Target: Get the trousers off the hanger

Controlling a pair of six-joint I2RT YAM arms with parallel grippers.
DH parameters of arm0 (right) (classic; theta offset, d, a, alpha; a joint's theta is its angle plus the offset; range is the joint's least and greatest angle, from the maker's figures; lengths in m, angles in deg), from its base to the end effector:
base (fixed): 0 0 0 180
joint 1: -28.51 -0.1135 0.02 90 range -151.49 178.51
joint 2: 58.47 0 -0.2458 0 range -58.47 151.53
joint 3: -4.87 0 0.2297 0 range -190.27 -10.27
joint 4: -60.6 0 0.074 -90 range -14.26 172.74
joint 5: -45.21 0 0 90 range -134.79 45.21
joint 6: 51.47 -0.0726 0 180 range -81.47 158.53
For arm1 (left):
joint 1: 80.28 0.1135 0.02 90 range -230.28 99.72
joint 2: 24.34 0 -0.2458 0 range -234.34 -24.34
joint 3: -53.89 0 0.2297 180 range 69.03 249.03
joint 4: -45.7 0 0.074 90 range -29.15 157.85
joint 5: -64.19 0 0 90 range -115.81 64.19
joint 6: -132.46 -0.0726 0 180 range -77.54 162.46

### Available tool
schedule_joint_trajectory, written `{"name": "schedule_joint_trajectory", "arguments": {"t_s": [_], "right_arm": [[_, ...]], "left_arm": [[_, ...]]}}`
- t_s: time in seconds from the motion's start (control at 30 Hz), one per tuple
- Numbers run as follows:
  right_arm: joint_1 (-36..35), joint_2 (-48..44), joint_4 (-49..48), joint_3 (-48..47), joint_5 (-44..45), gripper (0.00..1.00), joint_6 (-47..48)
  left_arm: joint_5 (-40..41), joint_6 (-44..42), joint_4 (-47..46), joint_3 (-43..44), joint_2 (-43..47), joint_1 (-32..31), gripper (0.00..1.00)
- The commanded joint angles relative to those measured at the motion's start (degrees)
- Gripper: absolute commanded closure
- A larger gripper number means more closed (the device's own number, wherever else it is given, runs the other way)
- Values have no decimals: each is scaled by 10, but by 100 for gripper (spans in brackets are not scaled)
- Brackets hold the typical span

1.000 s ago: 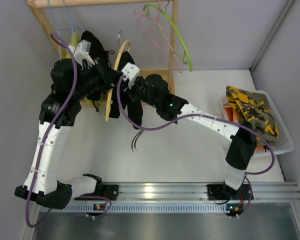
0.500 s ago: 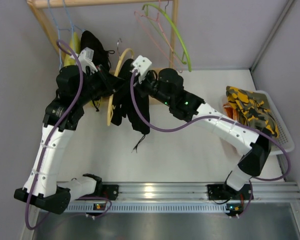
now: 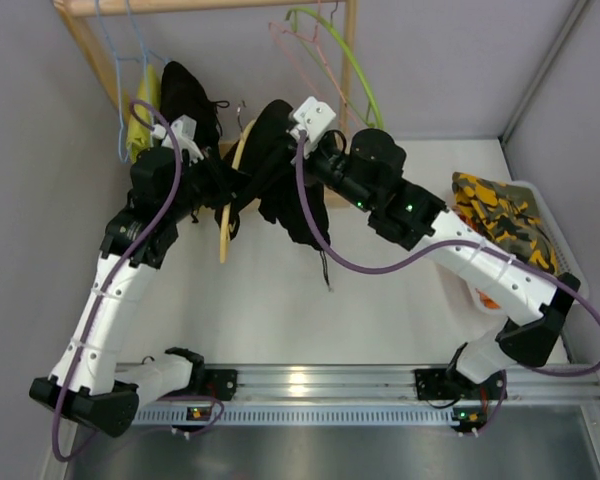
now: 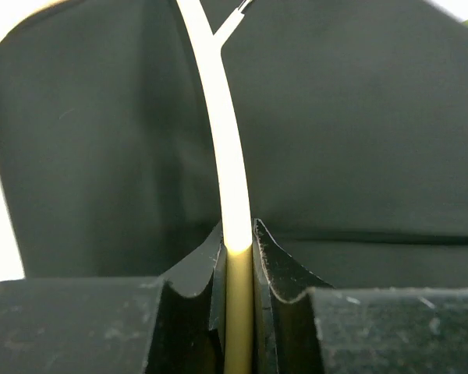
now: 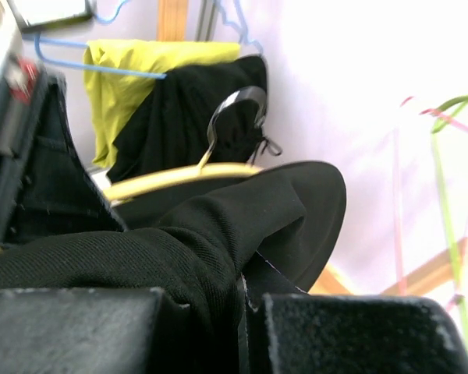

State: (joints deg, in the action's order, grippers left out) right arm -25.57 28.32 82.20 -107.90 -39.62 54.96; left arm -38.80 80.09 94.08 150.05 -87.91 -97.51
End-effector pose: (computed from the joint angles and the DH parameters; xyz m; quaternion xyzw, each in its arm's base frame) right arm 0.2157 0.2866 0.4707 -0.3648 0.5735 0.2075 0.7036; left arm 0.2276 -0.0877 0.4179 -0.0732 0.7920 -0.3562 0.4905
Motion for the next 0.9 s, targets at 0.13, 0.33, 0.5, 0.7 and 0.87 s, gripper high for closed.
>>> {"name": "schedule_joint_trajectory", "arguments": {"t_s": [0.13,0.33,0.5,0.7,0.87], "right_arm": [[8,-101,-138,-75,26,100,29],[8,-129,-131,-120,25,100,34],[21,-180,-130,-125,20,100,51],[141,-263,-129,-69,24,100,9],[287,-336,-109,-32,38,100,-20]], "left_arm": [[23,-5,-21,-49,6,6,100],[10,-12,-22,-67,4,6,100],[-5,-23,-21,-86,13,5,100],[-4,-37,-25,-106,26,5,100],[-16,-42,-33,-118,34,5,100]]}}
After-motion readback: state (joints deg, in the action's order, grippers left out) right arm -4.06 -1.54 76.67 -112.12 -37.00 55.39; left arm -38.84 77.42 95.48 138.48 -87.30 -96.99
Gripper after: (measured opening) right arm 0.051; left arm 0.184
